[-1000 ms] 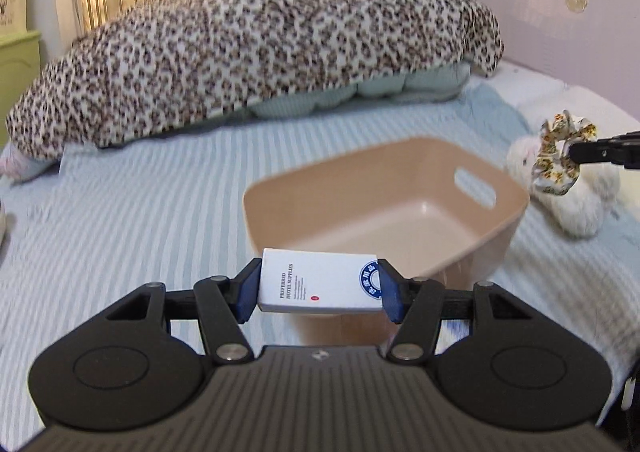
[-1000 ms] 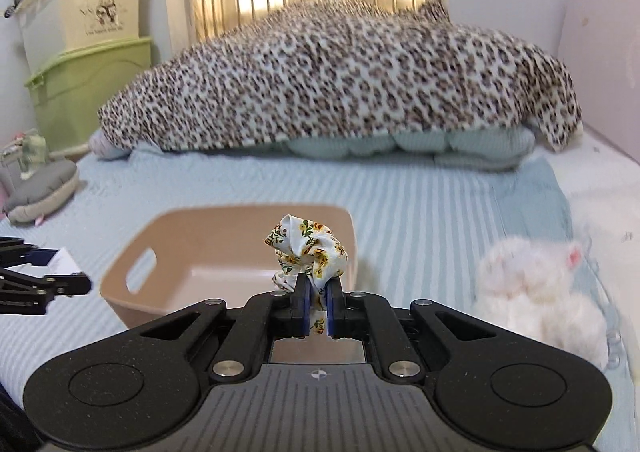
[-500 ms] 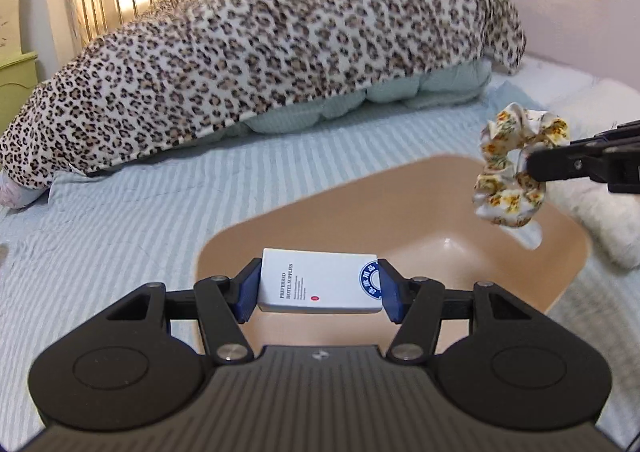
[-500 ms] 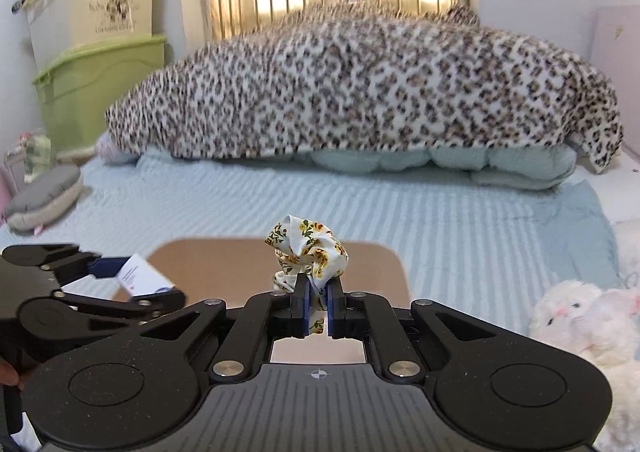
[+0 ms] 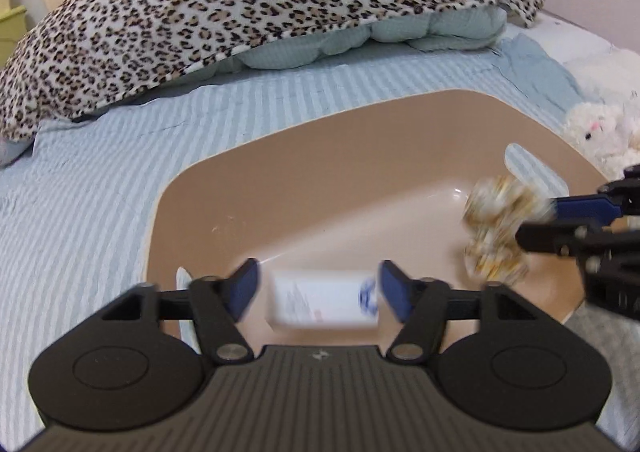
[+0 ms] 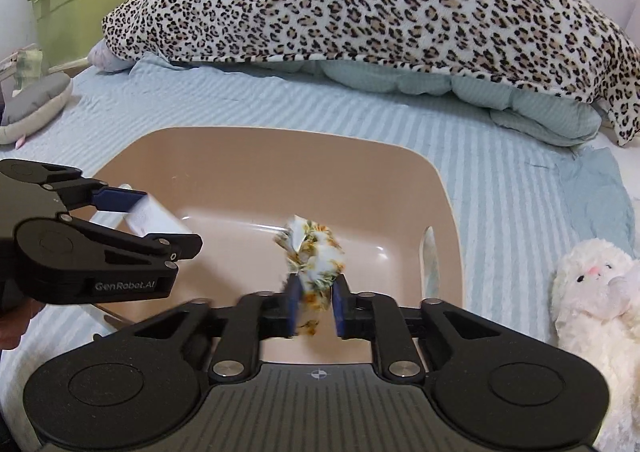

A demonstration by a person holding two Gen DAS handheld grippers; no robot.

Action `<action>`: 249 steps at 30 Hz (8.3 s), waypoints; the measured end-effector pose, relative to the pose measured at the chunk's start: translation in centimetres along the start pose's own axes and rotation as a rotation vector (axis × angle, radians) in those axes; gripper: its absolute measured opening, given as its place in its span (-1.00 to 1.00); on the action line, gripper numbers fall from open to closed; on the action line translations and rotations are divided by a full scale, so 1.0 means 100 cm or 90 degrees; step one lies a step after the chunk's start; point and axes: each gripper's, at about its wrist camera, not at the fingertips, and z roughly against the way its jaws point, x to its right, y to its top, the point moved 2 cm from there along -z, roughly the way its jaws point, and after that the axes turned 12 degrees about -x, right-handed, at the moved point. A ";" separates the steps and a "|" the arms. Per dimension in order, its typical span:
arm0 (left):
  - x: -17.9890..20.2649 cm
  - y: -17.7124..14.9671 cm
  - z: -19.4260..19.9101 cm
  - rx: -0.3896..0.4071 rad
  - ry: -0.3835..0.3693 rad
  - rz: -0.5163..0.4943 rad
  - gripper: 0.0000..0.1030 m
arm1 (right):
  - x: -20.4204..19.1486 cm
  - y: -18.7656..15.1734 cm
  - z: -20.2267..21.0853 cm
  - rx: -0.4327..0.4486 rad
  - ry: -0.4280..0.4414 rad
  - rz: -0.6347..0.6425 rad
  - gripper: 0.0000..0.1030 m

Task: Organize objects
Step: 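Drop the white card box and scrunchie into the beige basket with both tools, then grasp the orange cloth with the left tool while the right grasps the green tea bag, then drop the orange cloth and green tea bag into the basket with both tools, then grasp the black square box with the left tool while the right grasps the blue-and-white box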

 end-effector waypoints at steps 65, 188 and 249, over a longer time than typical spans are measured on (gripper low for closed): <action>0.024 -0.161 0.024 -0.145 -0.104 0.163 -0.12 | -0.041 -0.111 -0.025 -0.054 -0.053 0.121 0.30; -0.004 -0.153 0.030 -0.187 -0.044 0.024 0.44 | -0.037 -0.123 0.011 -0.083 -0.069 0.086 0.91; -0.051 -0.153 0.043 -0.197 -0.061 0.169 -0.35 | -0.078 -0.105 -0.037 -0.055 -0.015 0.036 0.23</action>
